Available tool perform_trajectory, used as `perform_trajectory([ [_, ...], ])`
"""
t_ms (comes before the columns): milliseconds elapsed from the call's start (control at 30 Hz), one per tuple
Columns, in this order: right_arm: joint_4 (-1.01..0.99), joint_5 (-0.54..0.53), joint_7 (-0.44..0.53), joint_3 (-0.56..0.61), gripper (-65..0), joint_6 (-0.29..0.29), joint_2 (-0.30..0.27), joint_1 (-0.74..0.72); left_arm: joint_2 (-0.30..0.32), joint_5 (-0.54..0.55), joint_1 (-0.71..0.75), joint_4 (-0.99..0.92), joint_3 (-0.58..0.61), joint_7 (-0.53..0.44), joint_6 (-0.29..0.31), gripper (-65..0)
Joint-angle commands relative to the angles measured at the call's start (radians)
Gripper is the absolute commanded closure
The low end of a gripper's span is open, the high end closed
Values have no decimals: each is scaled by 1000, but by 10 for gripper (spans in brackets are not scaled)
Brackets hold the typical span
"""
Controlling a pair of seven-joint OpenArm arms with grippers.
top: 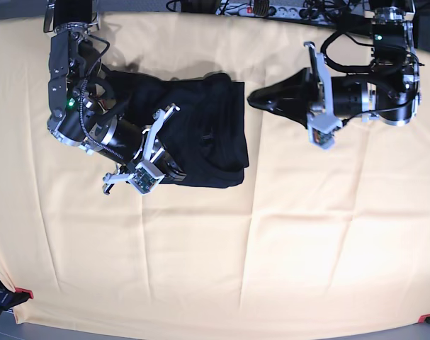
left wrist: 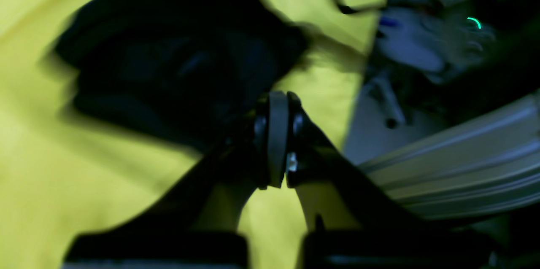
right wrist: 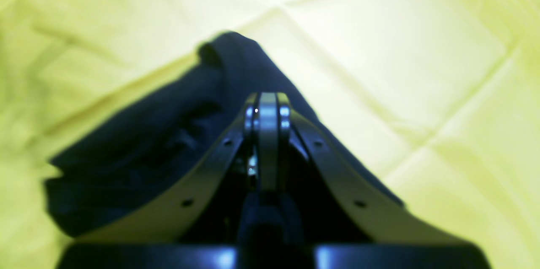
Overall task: Fold the T-shirt properly
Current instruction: 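Square the folded bundle's edges with both grippers, pushing toward each other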
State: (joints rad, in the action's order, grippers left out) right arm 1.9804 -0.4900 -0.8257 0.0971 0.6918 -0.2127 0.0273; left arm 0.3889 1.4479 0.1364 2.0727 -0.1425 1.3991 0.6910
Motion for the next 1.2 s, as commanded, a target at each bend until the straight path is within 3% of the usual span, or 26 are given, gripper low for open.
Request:
perform_trajectory([
  [0, -3, -16, 30, -2, 0, 0, -22, -29, 13, -31, -7, 38, 40, -3, 7, 0],
  [67, -51, -18, 31, -2, 0, 0, -57, -62, 13, -144, -9, 57, 142, -15, 7, 0],
  [200, -174, -33, 49, -1, 0, -3, -124, -139, 13, -426, -31, 46, 337, -145, 7, 0],
  [367, -328, -56, 46, 2, 0, 6, -158, -230, 13, -660, -43, 16, 491, -266, 7, 0],
  [533, -440, -135, 10, 3, 0, 6, -170, -257, 13, -743, -80, -42, 523, -308, 7, 0],
  [800, -444, -195, -39, 3, 0, 6, -170, -254, 12, -743, -90, -135, 523, -368, 7, 0],
  [1000, -444, -263, -123, 39, 0, 6, -181, -252, 13, -872, -116, -172, 523, -425, 7, 0],
  [1167, -442, -326, -202, 43, 0, 6, -188, -252, 13, -970, -183, -229, 523, -494, -56, 0],
])
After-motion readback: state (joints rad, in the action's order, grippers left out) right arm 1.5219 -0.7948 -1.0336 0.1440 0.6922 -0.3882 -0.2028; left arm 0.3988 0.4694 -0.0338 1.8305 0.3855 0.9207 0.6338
